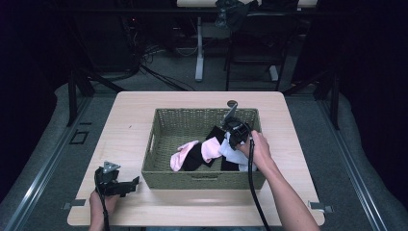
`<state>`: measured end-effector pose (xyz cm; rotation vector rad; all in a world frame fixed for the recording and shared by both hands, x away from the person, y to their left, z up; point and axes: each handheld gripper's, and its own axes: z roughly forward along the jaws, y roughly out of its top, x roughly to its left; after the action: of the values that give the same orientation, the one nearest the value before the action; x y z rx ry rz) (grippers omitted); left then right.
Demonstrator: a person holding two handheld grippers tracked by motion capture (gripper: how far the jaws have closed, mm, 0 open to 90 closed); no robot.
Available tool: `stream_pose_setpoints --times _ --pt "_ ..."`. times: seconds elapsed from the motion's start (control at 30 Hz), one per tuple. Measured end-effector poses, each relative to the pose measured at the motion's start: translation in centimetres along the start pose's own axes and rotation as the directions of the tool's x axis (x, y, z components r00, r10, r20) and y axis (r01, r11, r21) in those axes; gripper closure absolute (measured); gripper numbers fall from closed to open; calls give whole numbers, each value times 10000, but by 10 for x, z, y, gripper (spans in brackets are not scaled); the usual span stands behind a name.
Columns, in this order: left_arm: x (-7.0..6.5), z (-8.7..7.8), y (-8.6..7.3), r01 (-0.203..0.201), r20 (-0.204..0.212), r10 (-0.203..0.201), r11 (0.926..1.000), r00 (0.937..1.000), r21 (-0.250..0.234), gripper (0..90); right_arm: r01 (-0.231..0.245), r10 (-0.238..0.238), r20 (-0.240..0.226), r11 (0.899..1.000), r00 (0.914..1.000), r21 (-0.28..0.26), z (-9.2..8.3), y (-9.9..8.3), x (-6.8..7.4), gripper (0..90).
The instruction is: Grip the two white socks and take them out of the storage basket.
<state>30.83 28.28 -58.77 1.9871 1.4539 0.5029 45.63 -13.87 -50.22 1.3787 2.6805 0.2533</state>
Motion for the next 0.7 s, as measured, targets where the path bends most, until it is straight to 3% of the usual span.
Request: stream_pose_setpoints --times 0.07,0.23,0.4,0.7 --pt "0 0 0 6 6 -6 10000 10000 -1 8 181 -181 -27 9997 9998 144 -4 0 -1 842" --pt "-1 1 0 12 -22 -12 9999 10000 -135 7 237 -241 -145 9992 9996 -330 -21 -2 4 851" --pt "0 0 0 31 -50 -32 9999 10000 -123 8 468 -475 -183 9983 9987 -337 -35 -2 4 854" --pt "0 0 0 34 -59 -35 9998 10000 -179 8 474 -517 -343 9921 9981 -1163 -71 -4 1 856"
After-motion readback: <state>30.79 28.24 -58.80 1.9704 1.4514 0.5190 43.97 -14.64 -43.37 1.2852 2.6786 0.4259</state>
